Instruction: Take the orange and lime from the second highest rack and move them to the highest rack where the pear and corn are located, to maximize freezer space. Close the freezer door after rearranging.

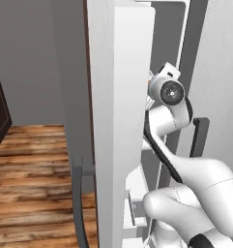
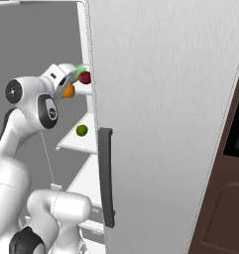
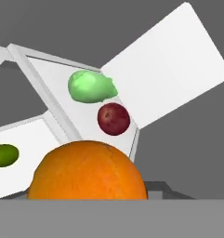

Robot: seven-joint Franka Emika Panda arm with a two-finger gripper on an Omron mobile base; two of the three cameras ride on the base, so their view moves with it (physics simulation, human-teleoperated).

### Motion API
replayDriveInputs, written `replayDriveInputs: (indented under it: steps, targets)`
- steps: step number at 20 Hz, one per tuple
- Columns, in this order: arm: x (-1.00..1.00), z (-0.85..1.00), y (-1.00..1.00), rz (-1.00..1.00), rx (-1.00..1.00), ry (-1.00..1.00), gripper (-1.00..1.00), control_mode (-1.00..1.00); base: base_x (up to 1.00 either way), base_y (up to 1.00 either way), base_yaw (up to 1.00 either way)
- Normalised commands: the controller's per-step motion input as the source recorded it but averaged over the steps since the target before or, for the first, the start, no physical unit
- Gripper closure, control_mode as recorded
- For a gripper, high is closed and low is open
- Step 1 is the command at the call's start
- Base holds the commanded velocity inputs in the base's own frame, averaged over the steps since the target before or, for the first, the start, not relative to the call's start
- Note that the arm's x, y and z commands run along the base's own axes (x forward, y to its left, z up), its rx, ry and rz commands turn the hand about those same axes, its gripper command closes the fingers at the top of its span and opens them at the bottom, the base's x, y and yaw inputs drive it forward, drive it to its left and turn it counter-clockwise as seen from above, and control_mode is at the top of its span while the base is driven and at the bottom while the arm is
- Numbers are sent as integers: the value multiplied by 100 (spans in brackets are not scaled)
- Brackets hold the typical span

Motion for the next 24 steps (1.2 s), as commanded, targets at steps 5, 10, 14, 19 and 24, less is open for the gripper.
replayDriveInputs:
  steps: [5,10,14,19,24]
  targets:
    - [59,22,-2,0,4,25,100,-100,0,0,0]
    - [66,-17,-29,0,0,24,100,-100,0,0,0]
    - [74,-16,-34,0,0,10,100,-100,0,0,0]
    - [76,-16,-24,0,0,1,100,-100,0,0,0]
    - [82,-21,-13,0,0,4,100,-100,0,0,0]
